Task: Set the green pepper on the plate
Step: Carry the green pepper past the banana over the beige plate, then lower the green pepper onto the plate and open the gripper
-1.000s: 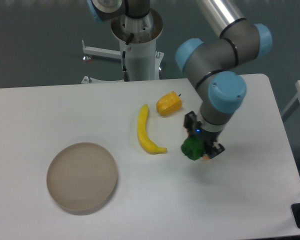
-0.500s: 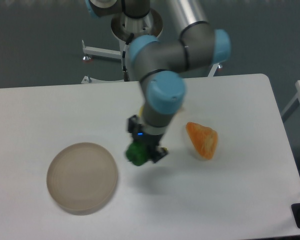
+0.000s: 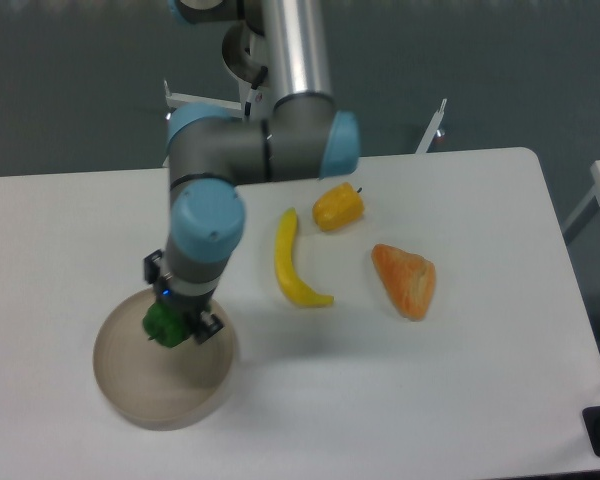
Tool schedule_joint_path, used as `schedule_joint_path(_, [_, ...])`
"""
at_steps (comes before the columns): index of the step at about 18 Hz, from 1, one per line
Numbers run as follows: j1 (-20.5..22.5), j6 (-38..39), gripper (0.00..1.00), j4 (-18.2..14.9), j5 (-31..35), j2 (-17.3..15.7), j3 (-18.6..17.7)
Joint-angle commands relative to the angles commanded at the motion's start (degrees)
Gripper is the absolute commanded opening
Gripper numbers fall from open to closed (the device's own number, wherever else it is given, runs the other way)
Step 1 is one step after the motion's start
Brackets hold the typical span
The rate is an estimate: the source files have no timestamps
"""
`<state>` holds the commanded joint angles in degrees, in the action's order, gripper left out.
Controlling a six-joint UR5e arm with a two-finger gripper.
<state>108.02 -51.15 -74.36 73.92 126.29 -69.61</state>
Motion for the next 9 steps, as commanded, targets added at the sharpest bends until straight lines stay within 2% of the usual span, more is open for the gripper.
schedule_joint_path(2, [-0.6, -0.3, 0.28, 0.4, 0.0, 1.1, 0.0])
schedule_joint_path(3, [-0.6, -0.4, 0.35, 0.4, 0.0, 1.1, 0.0])
schedule_joint_path(4, [-0.6, -0.6, 0.50, 0.4, 0.0, 1.2, 0.0])
schedule_joint_path(5, [-0.6, -0.6, 0.69, 0.4, 0.0, 1.2, 0.0])
schedule_joint_path(6, [-0.6, -0.4, 1.00, 0.4, 0.1, 1.1, 0.0])
schedule_joint_path(9, [-0.7, -0.5, 1.00, 0.4, 0.6, 0.8, 0.0])
